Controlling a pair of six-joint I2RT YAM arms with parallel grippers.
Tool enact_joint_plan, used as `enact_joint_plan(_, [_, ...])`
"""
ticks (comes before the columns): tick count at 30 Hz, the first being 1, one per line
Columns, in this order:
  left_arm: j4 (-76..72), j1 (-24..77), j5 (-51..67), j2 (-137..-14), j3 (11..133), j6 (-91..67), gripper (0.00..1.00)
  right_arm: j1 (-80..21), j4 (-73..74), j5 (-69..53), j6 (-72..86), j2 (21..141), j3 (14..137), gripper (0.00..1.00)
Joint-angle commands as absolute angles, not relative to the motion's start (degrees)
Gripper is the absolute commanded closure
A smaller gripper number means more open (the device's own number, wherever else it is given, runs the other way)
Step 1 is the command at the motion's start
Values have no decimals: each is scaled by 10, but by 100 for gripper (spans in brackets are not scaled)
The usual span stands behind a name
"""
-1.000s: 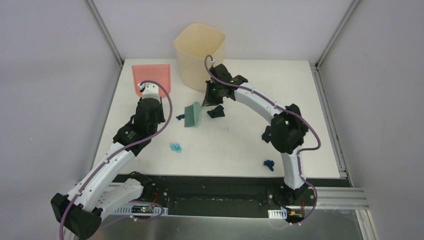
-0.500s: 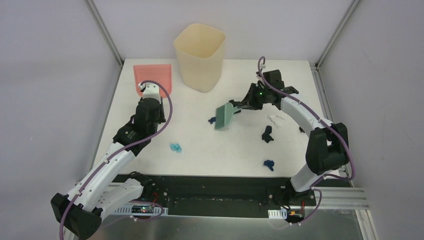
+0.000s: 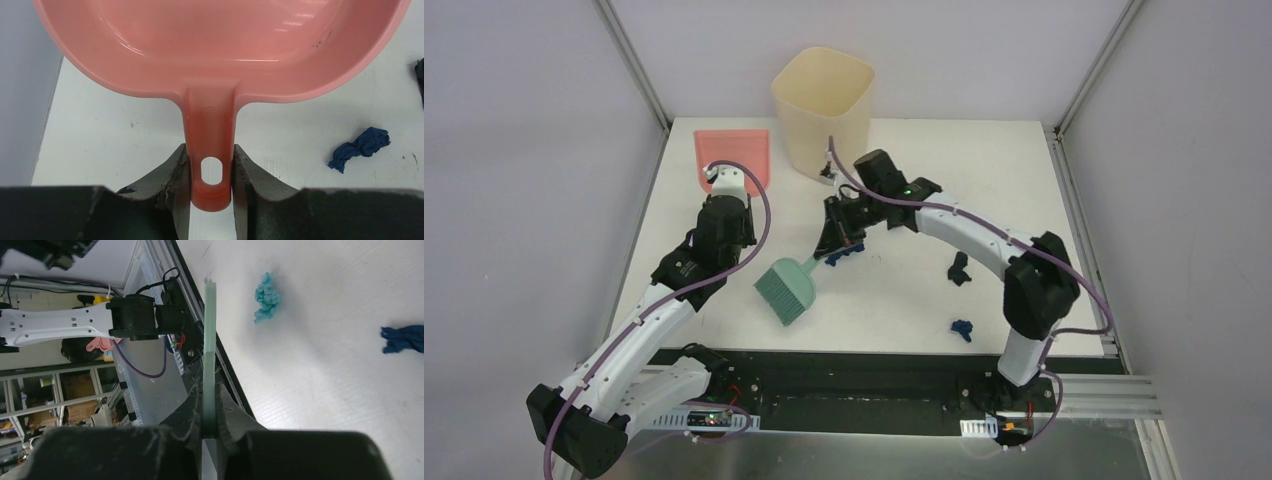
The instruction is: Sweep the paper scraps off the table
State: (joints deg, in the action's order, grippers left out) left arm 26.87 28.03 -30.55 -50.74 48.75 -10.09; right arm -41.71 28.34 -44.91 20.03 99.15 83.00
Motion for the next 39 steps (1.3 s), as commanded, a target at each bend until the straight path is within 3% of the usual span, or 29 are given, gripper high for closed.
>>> enact_joint_plan(1, [238,277,-296,-504,487,-93,100,-454,286,-467,209,1061,896,100])
enact_joint_plan(6, [239,277,-293,-504,486,-94,100,-464,264,-446,269,1118,920,100])
enact_joint_plan(13, [241,278,-266,-514,490,-94,100,-452,309,-290,241,1096,888,100])
enact_joint_plan(27, [262,278,-151,-580,521,-64,100,-259,327,-191,208,948,725,100])
enact_joint_plan(33, [312,289,-57,-660,563,-30,100,-178,322,-274,177,891,703,100])
enact_joint_plan(39, [405,370,-65,-770,608,32,100,-50,300,-432,187,815,729,100])
